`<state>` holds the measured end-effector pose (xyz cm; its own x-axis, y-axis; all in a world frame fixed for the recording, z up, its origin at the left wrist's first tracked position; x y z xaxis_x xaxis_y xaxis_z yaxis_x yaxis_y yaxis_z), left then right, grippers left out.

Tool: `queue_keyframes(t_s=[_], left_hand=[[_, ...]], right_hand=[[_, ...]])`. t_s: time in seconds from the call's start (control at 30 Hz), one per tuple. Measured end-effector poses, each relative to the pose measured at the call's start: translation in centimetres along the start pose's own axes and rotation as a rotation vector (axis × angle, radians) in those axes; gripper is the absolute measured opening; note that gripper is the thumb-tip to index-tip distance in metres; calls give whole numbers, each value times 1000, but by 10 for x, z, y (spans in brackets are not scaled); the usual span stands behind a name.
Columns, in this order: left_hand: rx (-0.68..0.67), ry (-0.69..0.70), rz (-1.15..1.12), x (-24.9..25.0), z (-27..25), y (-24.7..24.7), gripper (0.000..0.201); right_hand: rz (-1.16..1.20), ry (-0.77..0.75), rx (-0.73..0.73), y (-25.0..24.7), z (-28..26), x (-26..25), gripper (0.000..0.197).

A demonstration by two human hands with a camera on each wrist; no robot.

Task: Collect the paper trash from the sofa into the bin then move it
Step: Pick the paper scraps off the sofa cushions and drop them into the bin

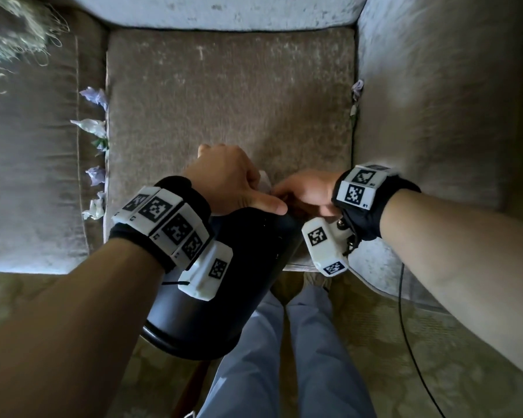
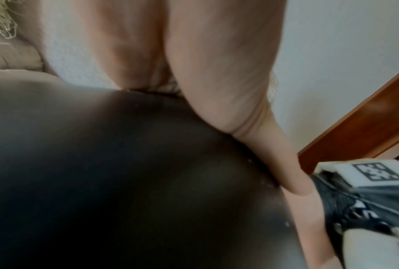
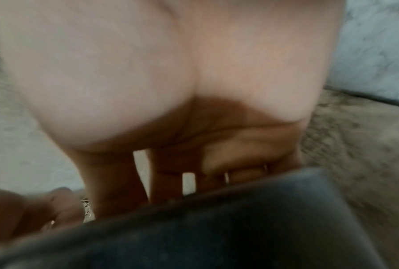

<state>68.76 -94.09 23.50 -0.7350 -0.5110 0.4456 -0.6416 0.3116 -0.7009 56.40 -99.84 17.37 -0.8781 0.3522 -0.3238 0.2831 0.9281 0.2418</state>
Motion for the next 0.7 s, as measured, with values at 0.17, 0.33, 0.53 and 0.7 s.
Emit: queue_keyframes(t_s=[0.17,0.33,0.53,0.7], left_hand=[[16,8,-2,0,-8,0,66],[10,15,83,5,-12,3,78],[60,23,139,24,-18,13,68],[42,23,159,40,-18,21,66]], right_hand=[[143,-62,-87,2,-8,14,29],[179,-134,95,-4,-22,20,44],[257,-171,277,0,-28,42,20],[430,-142,382,-5,-25,55,29]])
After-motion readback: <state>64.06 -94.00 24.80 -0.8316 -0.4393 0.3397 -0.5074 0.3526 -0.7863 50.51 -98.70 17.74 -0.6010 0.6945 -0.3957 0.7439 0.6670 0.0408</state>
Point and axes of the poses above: each hand's wrist, its own z-axis towards the middle knuckle, its own y-axis out of the palm, x = y × z, the point moved 5 cm from there along z, towards the middle knuckle, and after that the axes turned 1 degree about x, right-handed, at the moved point
